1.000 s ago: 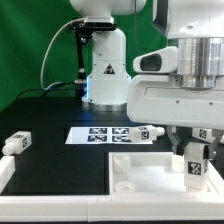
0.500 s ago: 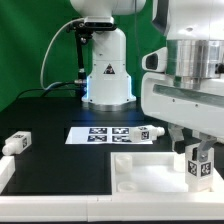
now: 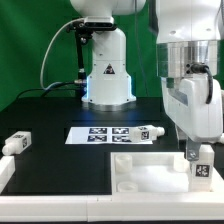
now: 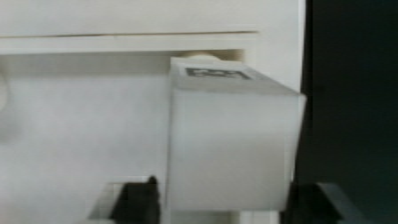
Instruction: Assemble one leg
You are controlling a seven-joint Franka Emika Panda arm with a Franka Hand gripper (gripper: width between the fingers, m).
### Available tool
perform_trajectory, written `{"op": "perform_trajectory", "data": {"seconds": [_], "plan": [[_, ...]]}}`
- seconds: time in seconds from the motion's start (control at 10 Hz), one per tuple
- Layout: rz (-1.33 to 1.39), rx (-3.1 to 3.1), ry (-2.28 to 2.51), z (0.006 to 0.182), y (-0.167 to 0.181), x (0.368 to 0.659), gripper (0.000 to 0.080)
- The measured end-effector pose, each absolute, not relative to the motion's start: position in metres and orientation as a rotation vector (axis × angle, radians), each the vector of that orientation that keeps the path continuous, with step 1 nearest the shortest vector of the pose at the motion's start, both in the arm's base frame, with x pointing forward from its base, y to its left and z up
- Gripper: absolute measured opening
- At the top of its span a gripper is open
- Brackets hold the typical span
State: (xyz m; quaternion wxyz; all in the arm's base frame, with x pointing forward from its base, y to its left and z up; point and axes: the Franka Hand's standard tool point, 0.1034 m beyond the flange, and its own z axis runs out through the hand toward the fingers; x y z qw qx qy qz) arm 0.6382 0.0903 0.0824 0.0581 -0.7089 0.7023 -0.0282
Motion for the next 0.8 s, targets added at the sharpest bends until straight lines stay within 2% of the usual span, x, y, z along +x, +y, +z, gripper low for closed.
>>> {"op": "perform_trajectory", "data": {"seconds": [0.1,0.2,0.3,0.5,0.8], "plan": [[-0.094,-2.239,2.037,0.083,0.092,0.638,0.0443],[-0.104,-2.388,1.86,0.084,0.096,0.64,0.0597],[-0.121,-2.523,1.664,0.088,0.1,0.645,0.0633],[-0.119,-2.719,1.327,0.082,0.114,0.642,0.0647],[-0.141,-2.819,1.125,0.082,0.11,0.644,0.0648]]}}
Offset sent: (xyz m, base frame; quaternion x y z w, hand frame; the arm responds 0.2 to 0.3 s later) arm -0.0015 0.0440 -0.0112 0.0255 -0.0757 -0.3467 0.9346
